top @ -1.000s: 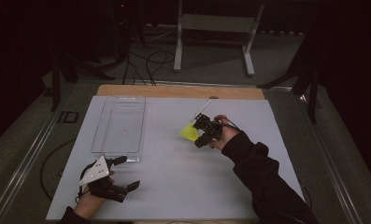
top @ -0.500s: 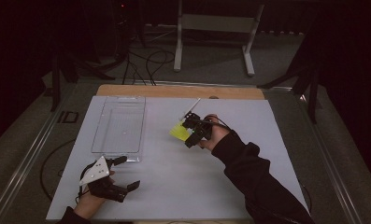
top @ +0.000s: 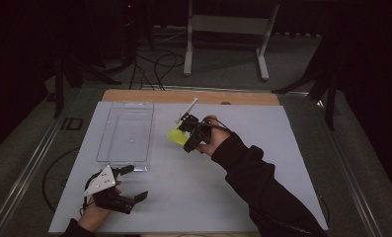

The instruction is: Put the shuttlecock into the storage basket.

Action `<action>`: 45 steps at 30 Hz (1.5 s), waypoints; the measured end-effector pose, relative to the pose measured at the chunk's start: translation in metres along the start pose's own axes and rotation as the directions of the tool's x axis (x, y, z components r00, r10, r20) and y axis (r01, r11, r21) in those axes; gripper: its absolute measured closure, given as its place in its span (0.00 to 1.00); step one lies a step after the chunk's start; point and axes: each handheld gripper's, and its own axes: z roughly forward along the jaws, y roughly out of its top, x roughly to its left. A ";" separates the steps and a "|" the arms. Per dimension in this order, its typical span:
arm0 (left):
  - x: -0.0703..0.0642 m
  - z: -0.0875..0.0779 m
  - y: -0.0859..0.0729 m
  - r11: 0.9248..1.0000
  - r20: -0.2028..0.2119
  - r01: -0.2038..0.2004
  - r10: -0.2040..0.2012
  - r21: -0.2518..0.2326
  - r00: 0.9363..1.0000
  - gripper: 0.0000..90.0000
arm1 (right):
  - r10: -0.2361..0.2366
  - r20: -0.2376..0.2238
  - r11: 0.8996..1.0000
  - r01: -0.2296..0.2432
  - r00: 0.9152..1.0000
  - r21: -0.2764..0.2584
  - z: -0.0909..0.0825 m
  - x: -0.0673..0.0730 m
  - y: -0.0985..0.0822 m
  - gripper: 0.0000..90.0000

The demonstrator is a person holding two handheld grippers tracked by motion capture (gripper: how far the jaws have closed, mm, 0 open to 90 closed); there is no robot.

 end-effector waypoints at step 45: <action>0.000 0.000 0.000 1.000 0.003 0.002 -0.002 0.000 1.000 0.00 | -0.065 -0.027 0.998 0.065 0.998 0.006 0.014 0.042 0.074 0.73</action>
